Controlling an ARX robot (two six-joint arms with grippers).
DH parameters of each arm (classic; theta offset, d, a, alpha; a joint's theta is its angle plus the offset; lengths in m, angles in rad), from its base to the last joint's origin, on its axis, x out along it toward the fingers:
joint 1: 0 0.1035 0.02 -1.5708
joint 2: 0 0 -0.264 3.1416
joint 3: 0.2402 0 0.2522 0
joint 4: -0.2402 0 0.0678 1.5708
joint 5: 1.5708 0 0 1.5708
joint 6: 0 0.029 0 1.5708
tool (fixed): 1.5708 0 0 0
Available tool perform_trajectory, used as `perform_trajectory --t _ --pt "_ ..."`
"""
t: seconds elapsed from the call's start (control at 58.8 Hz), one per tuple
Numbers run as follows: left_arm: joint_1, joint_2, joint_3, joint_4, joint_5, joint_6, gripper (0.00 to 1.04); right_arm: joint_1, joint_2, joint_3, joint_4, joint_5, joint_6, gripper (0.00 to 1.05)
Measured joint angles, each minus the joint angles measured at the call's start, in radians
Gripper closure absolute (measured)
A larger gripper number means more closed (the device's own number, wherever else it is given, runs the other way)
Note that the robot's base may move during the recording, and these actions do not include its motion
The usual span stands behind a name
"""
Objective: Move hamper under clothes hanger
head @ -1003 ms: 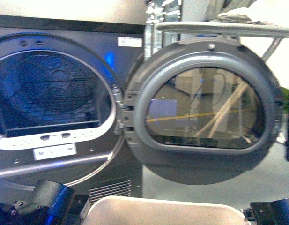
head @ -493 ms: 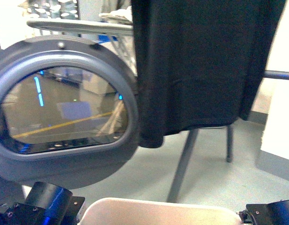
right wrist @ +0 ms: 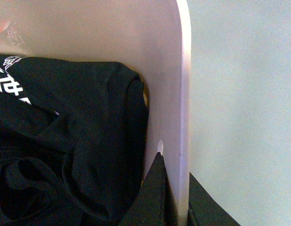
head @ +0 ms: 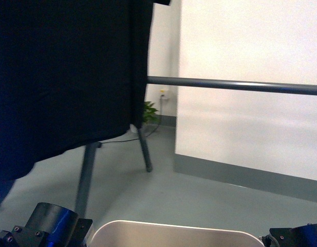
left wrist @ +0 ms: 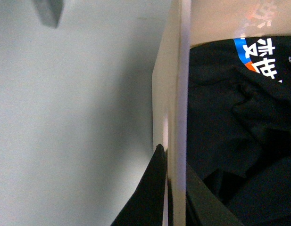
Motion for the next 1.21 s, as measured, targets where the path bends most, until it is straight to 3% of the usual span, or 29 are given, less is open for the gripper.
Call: perform_trajectory --t 0.629,1.207 --pt "-0.028 -0.002 0.003 0.0 0.023 0.0 1.01 -0.025 0.0 -0.006 0.0 0.019 0.0 1.02" --pt "-0.003 -0.002 0.0 0.0 0.004 0.0 1.01 -0.002 0.0 -0.005 0.0 0.003 0.0 1.02"
